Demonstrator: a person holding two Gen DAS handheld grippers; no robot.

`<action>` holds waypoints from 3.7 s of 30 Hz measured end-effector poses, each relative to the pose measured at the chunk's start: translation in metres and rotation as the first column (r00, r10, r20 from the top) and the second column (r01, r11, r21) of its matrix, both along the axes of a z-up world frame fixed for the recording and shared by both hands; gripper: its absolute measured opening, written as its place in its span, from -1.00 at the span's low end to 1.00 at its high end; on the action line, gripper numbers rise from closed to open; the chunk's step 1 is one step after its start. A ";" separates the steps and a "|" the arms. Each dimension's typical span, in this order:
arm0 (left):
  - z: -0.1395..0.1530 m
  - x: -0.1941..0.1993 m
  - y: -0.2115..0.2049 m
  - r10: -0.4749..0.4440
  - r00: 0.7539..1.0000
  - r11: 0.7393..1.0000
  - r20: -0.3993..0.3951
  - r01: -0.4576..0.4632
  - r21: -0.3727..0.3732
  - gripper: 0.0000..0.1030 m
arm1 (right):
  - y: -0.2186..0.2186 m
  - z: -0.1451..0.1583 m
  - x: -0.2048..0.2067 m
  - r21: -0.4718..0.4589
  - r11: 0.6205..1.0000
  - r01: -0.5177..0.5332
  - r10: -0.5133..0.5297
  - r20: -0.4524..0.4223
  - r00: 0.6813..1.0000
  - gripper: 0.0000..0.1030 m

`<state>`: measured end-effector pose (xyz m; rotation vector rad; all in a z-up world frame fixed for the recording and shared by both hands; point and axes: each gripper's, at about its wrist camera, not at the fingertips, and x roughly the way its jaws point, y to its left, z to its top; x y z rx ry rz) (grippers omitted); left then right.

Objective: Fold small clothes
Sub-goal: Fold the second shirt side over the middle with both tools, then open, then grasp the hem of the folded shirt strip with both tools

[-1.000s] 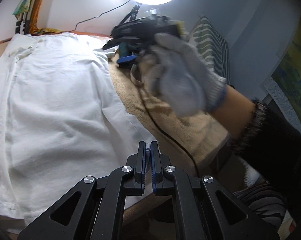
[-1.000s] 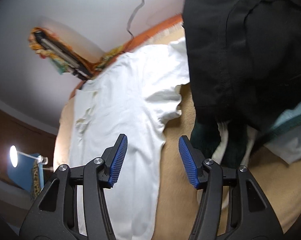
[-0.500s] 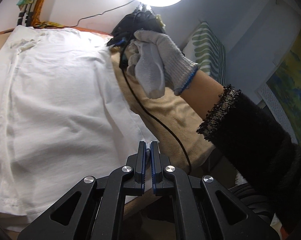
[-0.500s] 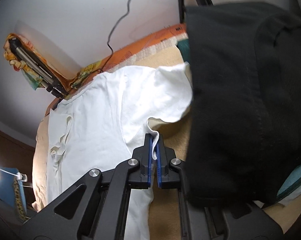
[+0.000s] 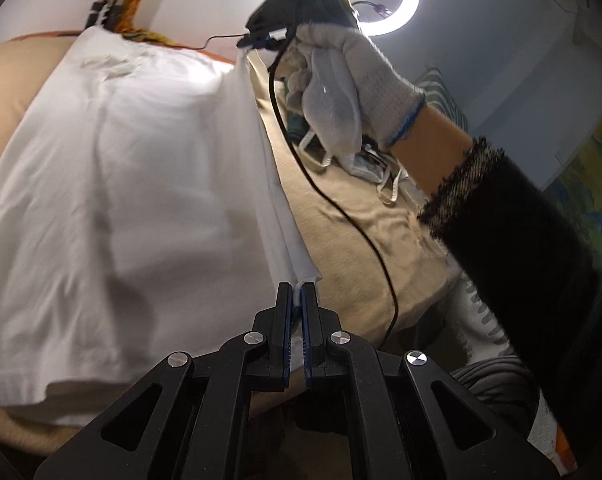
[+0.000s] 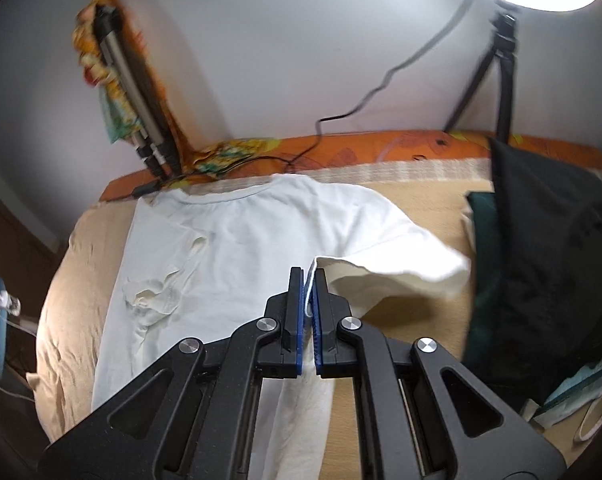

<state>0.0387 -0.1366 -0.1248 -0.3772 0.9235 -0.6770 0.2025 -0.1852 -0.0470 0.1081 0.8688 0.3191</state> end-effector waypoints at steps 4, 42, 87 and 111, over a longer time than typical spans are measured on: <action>-0.006 0.000 0.014 0.032 0.999 0.999 -0.010 -0.032 0.010 -0.94 | 0.046 -0.004 -0.002 -0.058 0.994 -0.091 0.092 0.001 0.996 -0.91; -0.036 0.010 0.069 0.125 0.988 0.992 -0.096 -0.126 -0.010 -0.94 | 0.017 -0.041 0.051 0.121 0.992 -0.035 0.059 -0.200 0.978 -0.94; 0.008 -0.031 0.118 0.135 0.991 0.986 0.015 -0.135 0.098 -0.68 | -0.049 0.018 -0.211 0.163 0.983 -0.082 0.106 -0.147 0.983 -0.01; -0.034 0.003 0.146 0.164 0.968 0.986 -0.189 -0.157 0.051 -0.88 | -0.042 -0.093 -0.290 0.424 0.895 -0.138 0.304 -0.352 0.885 -0.71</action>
